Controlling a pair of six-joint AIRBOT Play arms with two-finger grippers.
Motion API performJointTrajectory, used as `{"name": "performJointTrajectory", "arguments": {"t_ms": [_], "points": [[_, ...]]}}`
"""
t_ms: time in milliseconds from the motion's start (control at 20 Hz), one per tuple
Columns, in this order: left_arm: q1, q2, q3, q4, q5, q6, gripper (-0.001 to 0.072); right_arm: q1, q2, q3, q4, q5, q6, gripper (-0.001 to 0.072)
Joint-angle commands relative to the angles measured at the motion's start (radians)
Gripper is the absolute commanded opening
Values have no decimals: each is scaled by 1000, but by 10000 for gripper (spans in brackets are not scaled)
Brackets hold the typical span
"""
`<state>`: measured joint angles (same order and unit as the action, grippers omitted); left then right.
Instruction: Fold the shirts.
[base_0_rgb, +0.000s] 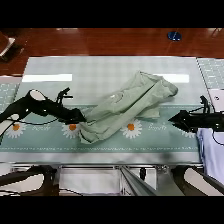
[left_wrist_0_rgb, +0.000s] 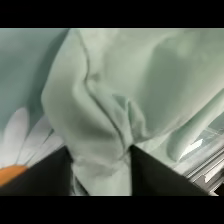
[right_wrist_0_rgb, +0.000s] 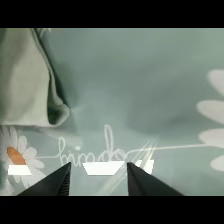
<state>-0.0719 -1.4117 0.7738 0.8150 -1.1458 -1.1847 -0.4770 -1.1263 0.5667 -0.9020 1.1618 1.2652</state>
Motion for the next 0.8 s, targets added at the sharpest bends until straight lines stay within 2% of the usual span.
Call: {"name": "performJointTrajectory", "arguments": {"t_ms": [0, 200, 450, 500, 550, 600, 750], "points": [[-53, -53, 45, -4, 2, 6, 24, 93, -16, -8, 3, -31, 29, 408], [-51, -52, 70, -4, -8, 6, 22, 209, -138, 40, 93, -147, 33, 407], [-51, -52, 71, -4, -10, 3, 23, 327, -344, 235, 108, -158, 109, 407], [-51, -52, 71, -4, -10, 3, 23, 352, -376, 269, 108, -153, 116, 373], [-51, -52, 72, -4, -9, 3, 23, 372, -398, 300, 108, -135, 114, 222], [-48, -51, 75, -4, -11, 3, 22, 386, -404, 333, 108, -105, 93, 22], [-10, -11, 146, -18, -22, -16, 22, 384, -352, 496, 93, -10, 73, 19]]}}
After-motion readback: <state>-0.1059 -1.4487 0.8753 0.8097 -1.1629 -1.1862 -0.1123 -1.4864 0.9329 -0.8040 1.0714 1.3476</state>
